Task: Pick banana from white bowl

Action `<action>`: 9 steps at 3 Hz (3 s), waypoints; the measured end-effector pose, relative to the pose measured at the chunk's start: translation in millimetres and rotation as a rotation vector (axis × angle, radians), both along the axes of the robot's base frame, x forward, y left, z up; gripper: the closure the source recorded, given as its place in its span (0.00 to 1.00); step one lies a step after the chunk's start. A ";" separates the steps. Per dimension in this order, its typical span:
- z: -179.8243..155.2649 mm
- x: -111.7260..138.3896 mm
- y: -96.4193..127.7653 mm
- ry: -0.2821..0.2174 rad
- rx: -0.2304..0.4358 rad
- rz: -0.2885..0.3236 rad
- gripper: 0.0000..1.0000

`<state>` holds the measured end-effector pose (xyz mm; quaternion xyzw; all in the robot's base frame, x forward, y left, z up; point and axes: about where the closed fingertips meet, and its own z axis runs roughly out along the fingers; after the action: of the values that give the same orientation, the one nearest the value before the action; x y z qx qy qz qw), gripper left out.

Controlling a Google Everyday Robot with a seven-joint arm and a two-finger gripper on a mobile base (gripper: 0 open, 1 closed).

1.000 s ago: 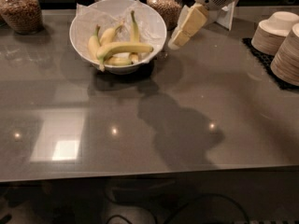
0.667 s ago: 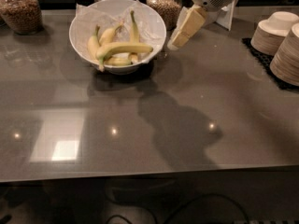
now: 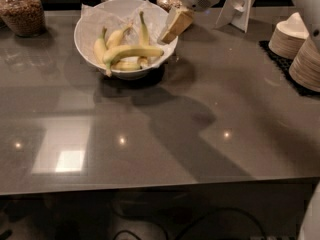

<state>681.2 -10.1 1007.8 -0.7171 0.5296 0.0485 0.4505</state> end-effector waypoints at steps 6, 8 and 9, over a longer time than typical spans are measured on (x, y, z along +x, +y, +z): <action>-97.2 31.1 63.2 0.104 -0.110 0.223 0.48; -113.2 41.5 83.0 0.121 -0.120 0.264 0.47; -120.3 42.1 88.1 0.137 -0.121 0.277 0.47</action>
Offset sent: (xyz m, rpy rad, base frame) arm 0.0078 0.0328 -0.0443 -0.0912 0.0338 0.1757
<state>723.3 78.0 887.5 -0.8041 0.4568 0.1270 0.3585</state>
